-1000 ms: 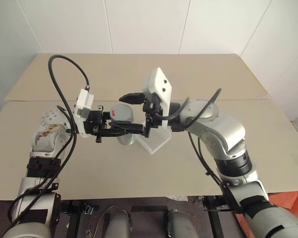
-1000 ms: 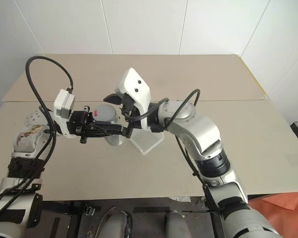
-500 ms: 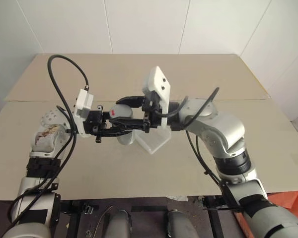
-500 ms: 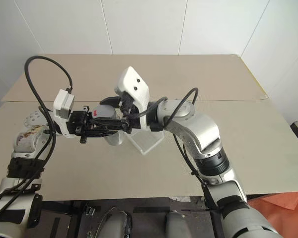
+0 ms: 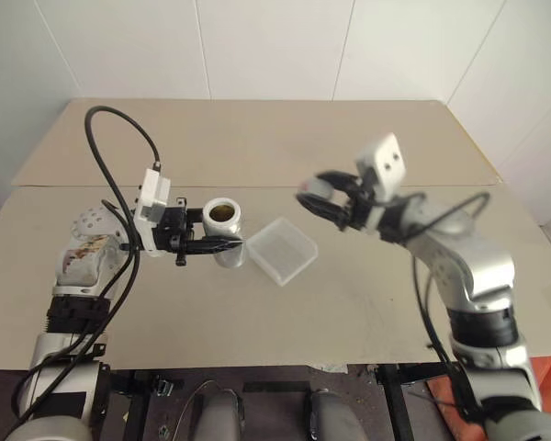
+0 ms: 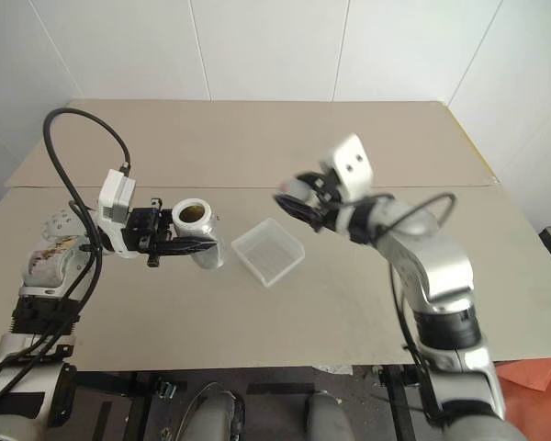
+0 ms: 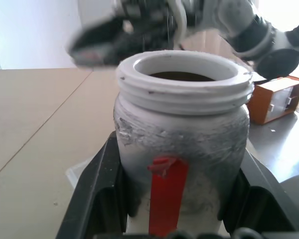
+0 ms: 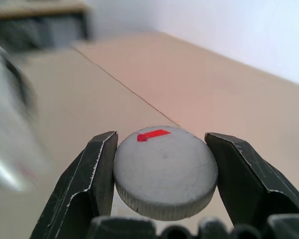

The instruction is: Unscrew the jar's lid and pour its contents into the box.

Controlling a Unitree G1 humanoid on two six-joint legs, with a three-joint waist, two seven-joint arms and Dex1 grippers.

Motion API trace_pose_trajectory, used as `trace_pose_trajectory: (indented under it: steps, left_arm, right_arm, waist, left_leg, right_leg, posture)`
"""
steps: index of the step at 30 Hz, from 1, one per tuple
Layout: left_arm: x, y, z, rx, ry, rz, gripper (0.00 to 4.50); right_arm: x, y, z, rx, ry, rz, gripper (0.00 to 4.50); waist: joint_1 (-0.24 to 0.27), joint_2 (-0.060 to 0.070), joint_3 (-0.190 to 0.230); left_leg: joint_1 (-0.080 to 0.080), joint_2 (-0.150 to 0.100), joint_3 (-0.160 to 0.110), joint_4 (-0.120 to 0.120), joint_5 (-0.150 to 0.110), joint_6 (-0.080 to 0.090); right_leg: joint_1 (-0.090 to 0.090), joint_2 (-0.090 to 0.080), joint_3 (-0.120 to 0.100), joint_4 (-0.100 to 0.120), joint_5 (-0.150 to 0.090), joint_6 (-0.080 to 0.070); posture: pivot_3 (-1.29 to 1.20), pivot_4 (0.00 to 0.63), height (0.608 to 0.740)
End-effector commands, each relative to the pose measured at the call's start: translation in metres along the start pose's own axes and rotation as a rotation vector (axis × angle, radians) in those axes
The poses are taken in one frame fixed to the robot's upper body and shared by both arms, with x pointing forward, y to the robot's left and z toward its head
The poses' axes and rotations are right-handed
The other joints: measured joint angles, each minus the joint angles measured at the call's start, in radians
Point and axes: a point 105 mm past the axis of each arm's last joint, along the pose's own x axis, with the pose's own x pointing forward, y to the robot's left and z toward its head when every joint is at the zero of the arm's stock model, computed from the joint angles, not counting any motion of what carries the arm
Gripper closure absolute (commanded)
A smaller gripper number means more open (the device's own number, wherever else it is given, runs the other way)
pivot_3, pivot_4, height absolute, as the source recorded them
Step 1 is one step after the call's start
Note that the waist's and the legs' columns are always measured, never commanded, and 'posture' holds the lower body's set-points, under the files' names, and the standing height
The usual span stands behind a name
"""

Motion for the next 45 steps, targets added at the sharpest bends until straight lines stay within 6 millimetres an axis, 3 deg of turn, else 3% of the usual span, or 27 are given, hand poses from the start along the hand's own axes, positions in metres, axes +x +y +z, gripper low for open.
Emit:
trace_pose_trajectory:
  steps: [1, 3, 7, 10, 11, 14, 20, 22, 26, 30, 32, 35, 40, 45]
  left_arm:
    - [-0.006, 0.005, 0.014, 0.075, -0.021, 0.046, 2.57]
    - [-0.006, 0.006, 0.016, 0.078, -0.029, 0.059, 2.57]
    - [-0.004, 0.007, 0.016, 0.089, -0.023, 0.072, 2.57]
    - [-0.002, 0.008, 0.016, 0.103, -0.026, 0.095, 2.57]
    - [-0.002, 0.009, 0.017, 0.108, -0.03, 0.106, 2.57]
    - [-0.001, 0.012, 0.019, 0.141, -0.027, 0.151, 2.57]
    - [0.018, 0.047, 0.025, 0.51, 0.136, 0.381, 2.57]
    - [0.028, 0.06, 0.029, 0.798, 0.228, 0.44, 2.57]
    - [0.047, 0.069, 0.026, 1.398, 0.422, 0.313, 2.57]
    - [0.077, 0.073, 0.024, 1.954, 0.441, 0.132, 2.57]
    - [0.088, 0.073, 0.023, 2.14, 0.376, 0.089, 2.57]
    - [0.099, 0.066, 0.008, 2.275, 0.298, -0.019, 2.57]
    - [0.094, 0.058, -0.024, 2.342, 0.306, -0.209, 2.57]
    - [0.095, 0.064, -0.023, 2.342, 0.338, -0.179, 2.57]
  right_arm:
    - [-0.016, -0.017, -0.028, 0.001, 0.053, -0.146, 1.75]
    - [-0.022, -0.016, -0.058, 0.027, 0.13, -0.194, 1.75]
    - [-0.021, -0.011, -0.086, 0.022, 0.21, -0.218, 1.75]
    - [-0.022, -0.009, -0.096, 0.029, 0.247, -0.229, 1.75]
    - [-0.024, -0.008, -0.095, 0.036, 0.25, -0.221, 1.03]
    - [-0.029, -0.008, -0.084, 0.035, 0.231, -0.192, 0.1]
    - [-0.046, 0.0, -0.037, 0.022, 0.165, 0.007, 0.02]
    - [-0.05, 0.005, -0.02, 0.063, 0.151, 0.097, 0.02]
    - [-0.055, 0.019, 0.0, 0.088, 0.176, 0.261, 0.02]
    - [-0.058, 0.029, 0.007, 0.047, 0.197, 0.368, 0.02]
    - [-0.057, 0.03, 0.009, 0.037, 0.189, 0.378, 0.02]
    - [-0.055, 0.031, 0.015, 0.021, 0.156, 0.397, 0.02]
    - [-0.052, 0.033, 0.025, 0.023, 0.102, 0.396, 0.02]
    - [-0.054, 0.035, 0.03, 0.023, 0.066, 0.383, 0.02]
  waist:
    - [-0.003, 0.0, 0.0]
    - [-0.005, 0.0, 0.0]
    - [-0.011, 0.0, 0.0]
    - [-0.01, 0.0, 0.0]
    - [-0.008, 0.0, 0.0]
    - [-0.003, 0.0, 0.0]
    - [0.007, 0.0, 0.0]
    - [0.012, 0.0, 0.0]
    - [0.013, 0.0, 0.0]
    - [0.023, 0.0, 0.0]
    - [0.026, 0.0, 0.0]
    - [0.026, 0.0, 0.0]
    - [0.021, 0.0, 0.0]
    - [0.025, 0.0, 0.0]
  left_leg:
    - [0.0, 0.0, 0.0, 0.0, 0.0, 0.0]
    - [0.001, 0.0, 0.0, 0.0, 0.0, 0.0]
    - [0.002, 0.0, 0.001, 0.0, 0.0, 0.0]
    - [0.002, 0.0, 0.001, 0.0, 0.0, 0.0]
    - [0.002, 0.0, 0.001, 0.0, 0.0, 0.0]
    - [0.002, 0.0, 0.001, 0.0, 0.0, 0.0]
    - [0.002, 0.0, 0.0, 0.001, 0.0, 0.0]
    - [0.002, -0.001, 0.0, 0.001, 0.0, 0.0]
    - [0.003, -0.001, 0.0, 0.0, 0.0, 0.0]
    - [0.001, -0.002, 0.0, 0.0, 0.0, 0.0]
    - [-0.001, -0.002, 0.0, 0.001, 0.0, 0.0]
    - [-0.002, -0.002, 0.0, 0.001, 0.0, 0.0]
    - [-0.003, -0.002, 0.001, 0.001, 0.0, 0.0]
    - [-0.004, -0.002, 0.001, 0.001, 0.0, 0.0]
  right_leg:
    - [0.0, 0.0, 0.0, 0.0, 0.0, 0.0]
    - [0.0, 0.0, 0.001, 0.0, 0.0, 0.0]
    - [0.0, 0.001, 0.002, 0.0, 0.0, 0.0]
    - [0.001, 0.001, 0.002, 0.0, 0.0, 0.0]
    - [0.001, 0.001, 0.002, 0.0, 0.0, 0.0]
    - [0.001, 0.0, 0.002, 0.0, 0.0, 0.0]
    - [0.003, 0.0, 0.001, -0.001, 0.0, 0.0]
    - [0.004, 0.0, 0.0, -0.001, 0.0, 0.0]
    - [0.004, 0.0, 0.001, -0.002, 0.0, 0.0]
    - [0.002, 0.0, 0.001, -0.003, 0.001, 0.001]
    - [0.002, -0.001, 0.001, -0.003, 0.001, 0.002]
    - [0.001, -0.001, 0.0, -0.003, 0.001, 0.003]
    - [-0.002, -0.001, 0.001, 0.0, 0.001, 0.003]
    - [-0.002, -0.001, 0.0, 0.001, 0.001, 0.003]
  posture:
    - [0.0, 0.15, 0.74]
    - [0.0, 0.15, 0.74]
    - [0.0, 0.15, 0.74]
    - [0.0, 0.15, 0.74]
    - [0.0, 0.15, 0.74]
    - [0.0, 0.15, 0.74]
    - [0.0, 0.15, 0.74]
    - [0.0, 0.15, 0.74]
    - [0.0, 0.15, 0.74]
    - [0.0, 0.15, 0.74]
    - [0.0, 0.15, 0.74]
    - [0.0, 0.15, 0.74]
    - [0.0, 0.15, 0.74]
    - [0.0, 0.15, 0.74]
